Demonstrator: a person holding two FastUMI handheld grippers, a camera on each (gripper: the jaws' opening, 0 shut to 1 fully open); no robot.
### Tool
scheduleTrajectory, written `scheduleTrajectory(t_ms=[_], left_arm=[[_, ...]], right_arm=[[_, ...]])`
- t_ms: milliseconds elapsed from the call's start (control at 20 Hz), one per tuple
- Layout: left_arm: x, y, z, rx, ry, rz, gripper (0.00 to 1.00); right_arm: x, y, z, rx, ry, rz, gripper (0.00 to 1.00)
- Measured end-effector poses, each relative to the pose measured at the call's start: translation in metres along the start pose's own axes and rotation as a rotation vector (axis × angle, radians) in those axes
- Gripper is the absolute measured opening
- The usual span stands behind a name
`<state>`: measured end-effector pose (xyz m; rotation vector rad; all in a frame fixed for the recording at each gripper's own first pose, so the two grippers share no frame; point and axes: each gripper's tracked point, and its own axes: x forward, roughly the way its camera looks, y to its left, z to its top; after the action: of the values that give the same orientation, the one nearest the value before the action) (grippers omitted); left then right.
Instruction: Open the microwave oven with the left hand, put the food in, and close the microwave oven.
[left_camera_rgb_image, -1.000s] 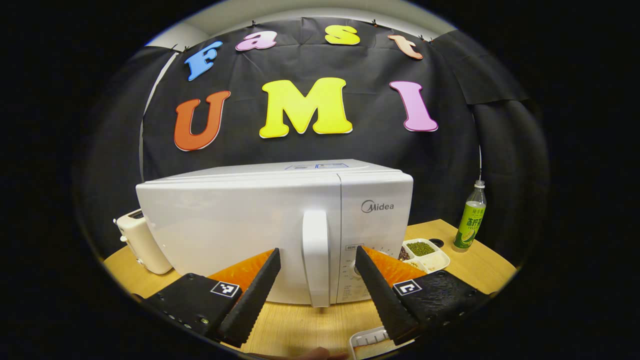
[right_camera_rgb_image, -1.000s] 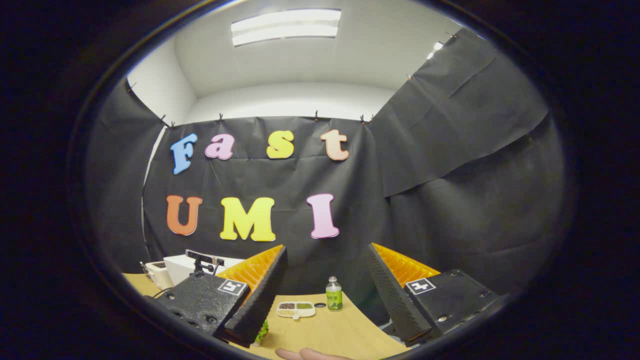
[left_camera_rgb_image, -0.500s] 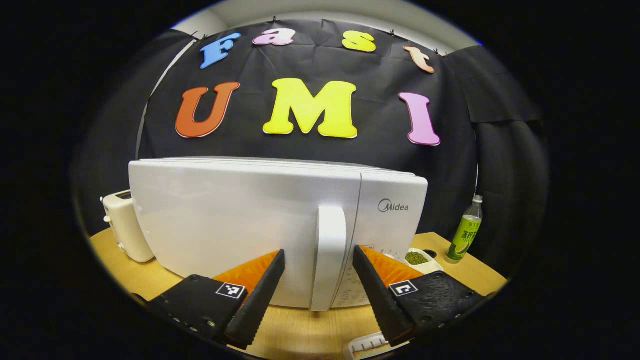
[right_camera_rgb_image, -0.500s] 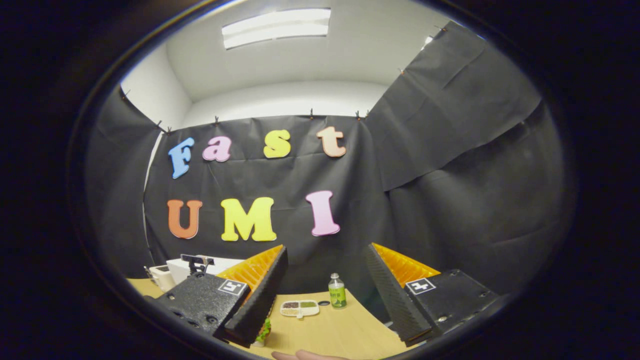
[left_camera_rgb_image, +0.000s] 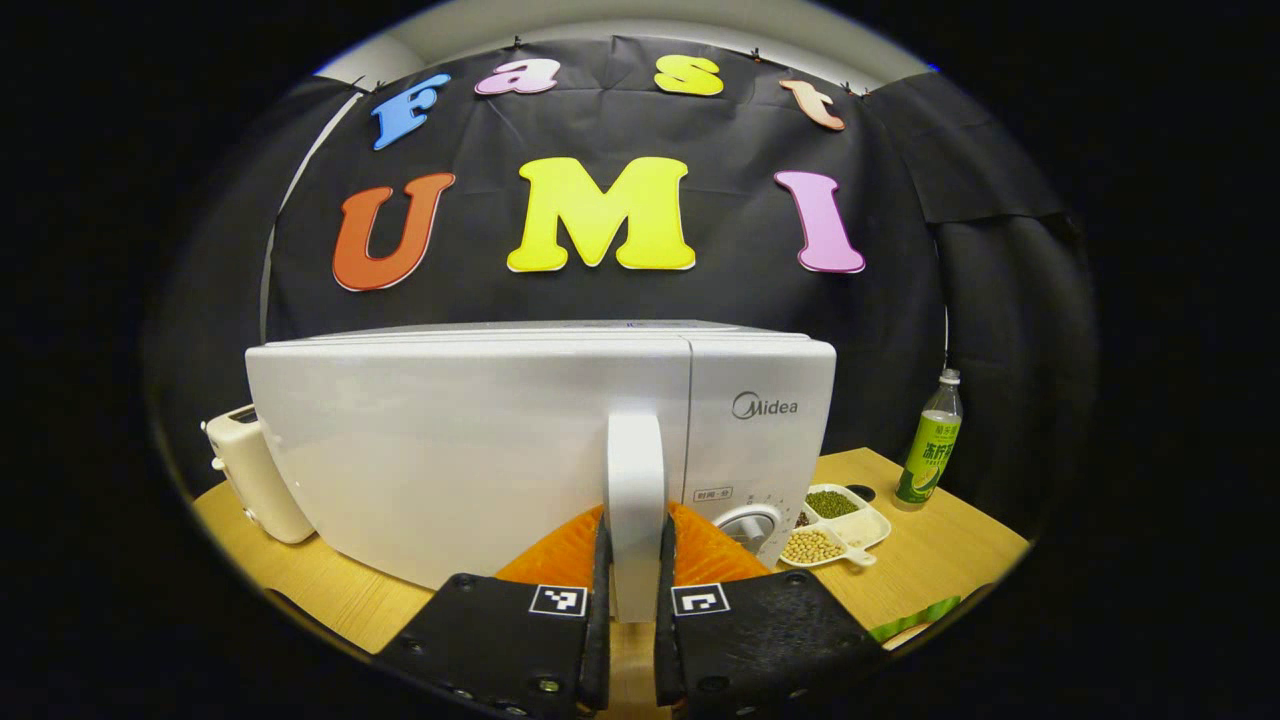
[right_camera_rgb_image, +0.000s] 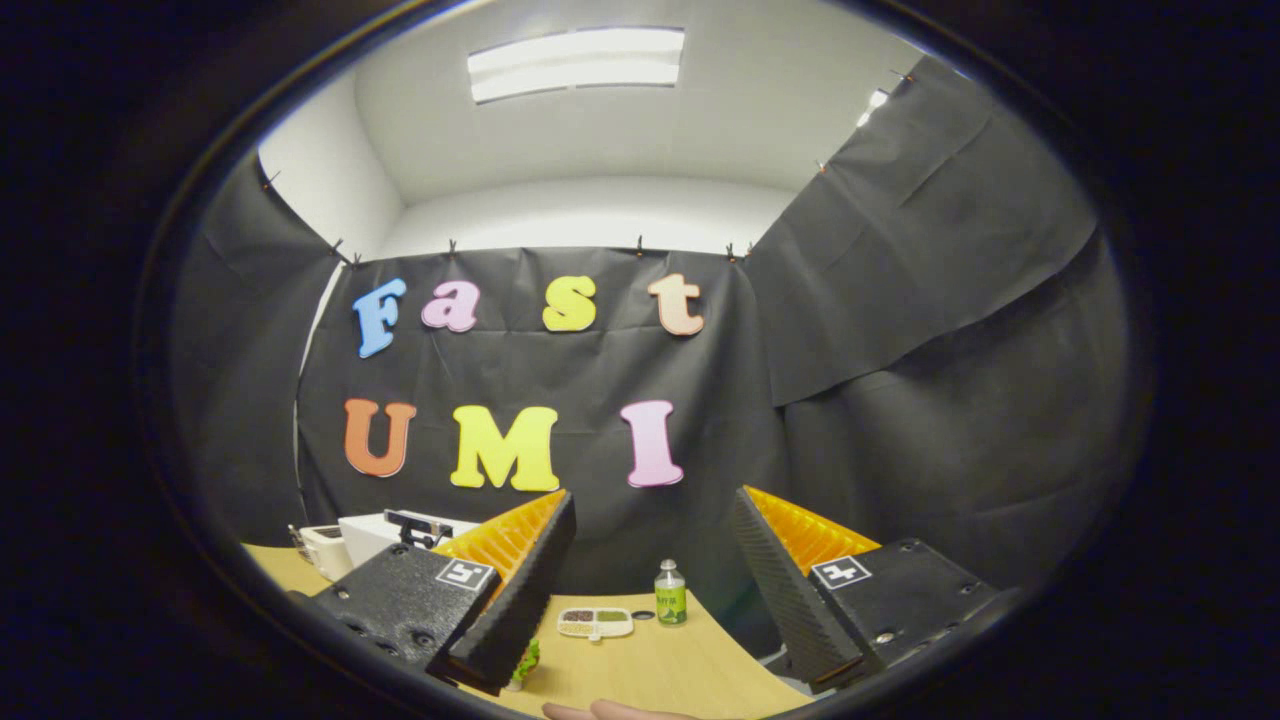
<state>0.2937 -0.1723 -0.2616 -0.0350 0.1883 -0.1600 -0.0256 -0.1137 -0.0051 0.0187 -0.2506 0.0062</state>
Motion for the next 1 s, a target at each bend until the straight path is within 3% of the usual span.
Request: scheduleTrajectory(t_ms=[50, 100, 150, 200, 500, 550, 800, 1000], left_arm=[[-0.001, 0.0, -0.001, -0.008, 0.006, -0.018, 0.16], [-0.002, -0.001, -0.002, -0.024, 0.014, -0.032, 0.16], [-0.002, -0.002, -0.002, -0.031, 0.01, -0.036, 0.17], [-0.002, -0.002, -0.002, -0.009, 0.011, -0.032, 0.02], [-0.037, 0.001, -0.004, -0.015, -0.03, -0.055, 0.02], [-0.047, 0.003, -0.008, -0.016, -0.028, -0.065, 0.02], [-0.091, 0.012, -0.011, 0.014, -0.095, -0.189, 0.01], [-0.13, 0.029, -0.02, 0.025, -0.103, -0.241, 0.02]], right_arm=[[-0.002, 0.0, 0.0, 0.0, 0.003, 0.002, 0.92], [-0.003, 0.001, -0.002, -0.002, 0.012, 0.002, 1.0], [-0.004, 0.0, -0.004, -0.005, 0.022, 0.002, 0.92], [-0.005, 0.001, -0.005, -0.01, 0.029, 0.002, 1.0], [-0.005, -0.003, -0.009, -0.017, 0.043, -0.01, 1.0], [-0.005, -0.002, -0.011, -0.018, 0.051, -0.011, 0.92], [-0.013, 0.019, -0.021, -0.006, 0.101, 0.016, 0.92], [-0.025, 0.035, -0.017, -0.009, 0.111, 0.033, 0.92]])
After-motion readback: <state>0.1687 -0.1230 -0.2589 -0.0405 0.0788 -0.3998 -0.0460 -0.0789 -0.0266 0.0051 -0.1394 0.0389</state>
